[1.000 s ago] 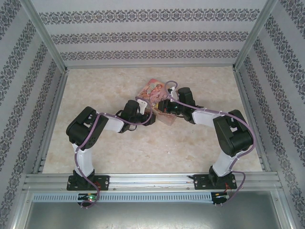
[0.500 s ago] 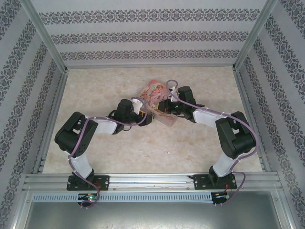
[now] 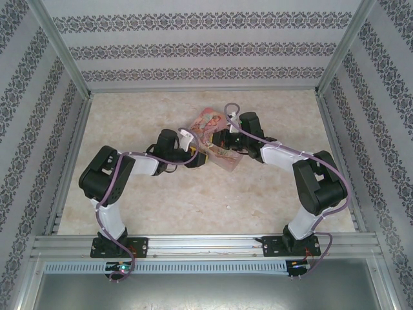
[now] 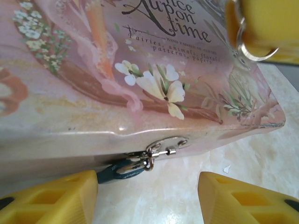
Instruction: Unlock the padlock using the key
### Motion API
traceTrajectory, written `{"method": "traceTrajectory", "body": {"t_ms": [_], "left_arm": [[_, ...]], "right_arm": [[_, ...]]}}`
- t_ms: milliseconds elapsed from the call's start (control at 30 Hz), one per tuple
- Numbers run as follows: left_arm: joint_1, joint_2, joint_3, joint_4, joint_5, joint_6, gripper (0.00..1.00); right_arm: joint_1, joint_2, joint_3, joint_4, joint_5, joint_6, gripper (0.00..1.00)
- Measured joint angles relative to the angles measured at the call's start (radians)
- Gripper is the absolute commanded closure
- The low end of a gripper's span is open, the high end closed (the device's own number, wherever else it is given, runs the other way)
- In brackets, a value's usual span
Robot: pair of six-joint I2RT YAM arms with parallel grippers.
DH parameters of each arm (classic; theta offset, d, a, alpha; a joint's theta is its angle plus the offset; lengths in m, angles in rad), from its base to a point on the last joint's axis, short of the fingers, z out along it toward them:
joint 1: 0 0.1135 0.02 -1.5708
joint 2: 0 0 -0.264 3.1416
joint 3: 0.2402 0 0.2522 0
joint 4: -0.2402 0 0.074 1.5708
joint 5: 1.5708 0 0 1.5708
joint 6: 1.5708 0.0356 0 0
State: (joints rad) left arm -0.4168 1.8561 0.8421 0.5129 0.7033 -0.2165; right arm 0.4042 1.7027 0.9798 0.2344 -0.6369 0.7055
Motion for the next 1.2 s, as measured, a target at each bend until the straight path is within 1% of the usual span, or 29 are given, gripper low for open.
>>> {"method": "traceTrajectory", "body": {"t_ms": [433, 933, 1200], "left_arm": [[0.0, 0.074, 0.049, -0.01, -0.001, 0.008, 0.44], [-0.019, 0.076, 0.048, -0.009, -0.057, 0.008, 0.45], [-0.054, 0.085, 0.048, -0.01, -0.074, 0.014, 0.45]], "right_arm": [[0.014, 0.066, 0.06, -0.045, 0.011, -0.004, 1.0], [0.019, 0.101, 0.072, -0.078, 0.027, -0.005, 1.0], [0.02, 0.101, 0.072, -0.078, 0.028, -0.005, 1.0]]}}
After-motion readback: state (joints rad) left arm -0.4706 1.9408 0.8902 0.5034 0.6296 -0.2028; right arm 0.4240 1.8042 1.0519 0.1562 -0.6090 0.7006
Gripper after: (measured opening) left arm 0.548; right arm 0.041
